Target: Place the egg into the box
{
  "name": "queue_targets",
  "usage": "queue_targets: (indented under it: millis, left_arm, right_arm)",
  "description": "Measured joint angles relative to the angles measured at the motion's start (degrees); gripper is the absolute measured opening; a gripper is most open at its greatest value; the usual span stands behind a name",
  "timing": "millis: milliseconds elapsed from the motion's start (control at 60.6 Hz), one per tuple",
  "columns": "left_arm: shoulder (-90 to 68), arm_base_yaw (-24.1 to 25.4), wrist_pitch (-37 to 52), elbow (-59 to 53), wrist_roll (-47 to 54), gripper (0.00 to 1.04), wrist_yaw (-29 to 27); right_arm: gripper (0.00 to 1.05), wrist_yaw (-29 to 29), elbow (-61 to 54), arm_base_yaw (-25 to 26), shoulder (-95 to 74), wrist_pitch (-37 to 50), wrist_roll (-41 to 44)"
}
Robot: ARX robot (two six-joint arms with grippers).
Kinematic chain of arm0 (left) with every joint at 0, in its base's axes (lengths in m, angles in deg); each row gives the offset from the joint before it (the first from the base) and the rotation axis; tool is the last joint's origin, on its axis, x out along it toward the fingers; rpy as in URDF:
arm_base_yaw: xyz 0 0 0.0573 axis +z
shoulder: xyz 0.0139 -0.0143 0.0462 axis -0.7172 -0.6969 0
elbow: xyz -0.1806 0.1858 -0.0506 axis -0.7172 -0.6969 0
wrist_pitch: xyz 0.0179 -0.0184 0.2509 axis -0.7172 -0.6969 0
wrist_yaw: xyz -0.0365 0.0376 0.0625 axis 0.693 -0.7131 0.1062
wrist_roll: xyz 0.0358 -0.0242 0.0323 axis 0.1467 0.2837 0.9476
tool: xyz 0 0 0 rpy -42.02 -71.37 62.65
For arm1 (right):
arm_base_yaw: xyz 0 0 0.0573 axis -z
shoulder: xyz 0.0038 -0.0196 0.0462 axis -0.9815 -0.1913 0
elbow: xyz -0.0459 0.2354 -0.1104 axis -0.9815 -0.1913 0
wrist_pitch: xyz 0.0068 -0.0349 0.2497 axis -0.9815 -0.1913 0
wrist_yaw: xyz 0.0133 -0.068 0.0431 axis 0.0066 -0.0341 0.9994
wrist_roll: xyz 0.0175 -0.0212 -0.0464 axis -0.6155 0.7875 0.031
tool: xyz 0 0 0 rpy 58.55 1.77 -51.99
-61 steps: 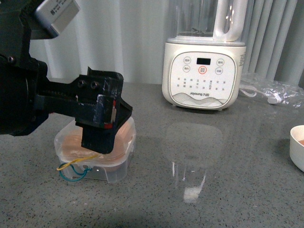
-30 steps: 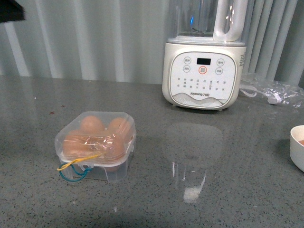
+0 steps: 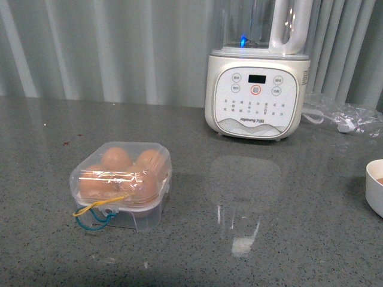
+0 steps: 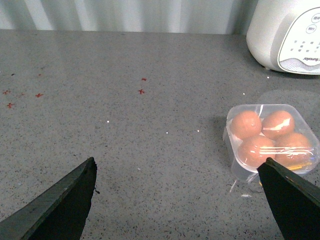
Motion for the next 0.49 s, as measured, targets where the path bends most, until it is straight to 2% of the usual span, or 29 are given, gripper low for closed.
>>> queue_targets:
  millis: [198,231,264,313,495]
  left_arm:
    - [0.31,-0.39,0.35,-0.98,0.26,0.98,0.42]
    - [0.76,-1.44,2.51,-1.9,-0.33,0.95,-1.9]
    - [1.75,-3.26,7.76,-4.22,-1.77,0.88,-6.56]
    - [3.23,-4.59,12.28,-7.06,-2.67,0.79,-8.79]
    - [7.45,-5.38,15.3,-13.53,-3.98,0.48,-9.53]
  right_arm:
    - [0.98,0.0,0.0,0.0,0.0,0.0,0.0]
    - [0.98,0.0,0.0,0.0,0.0,0.0,0.0]
    - [0.98,0.0,0.0,-0.02,0.0,0.0,0.0]
    - [0.98,-0.04,0.0,0.0,0.0,0.0,0.0]
    - [0.98,-0.02,0.0,-0.02,0.0,0.0,0.0]
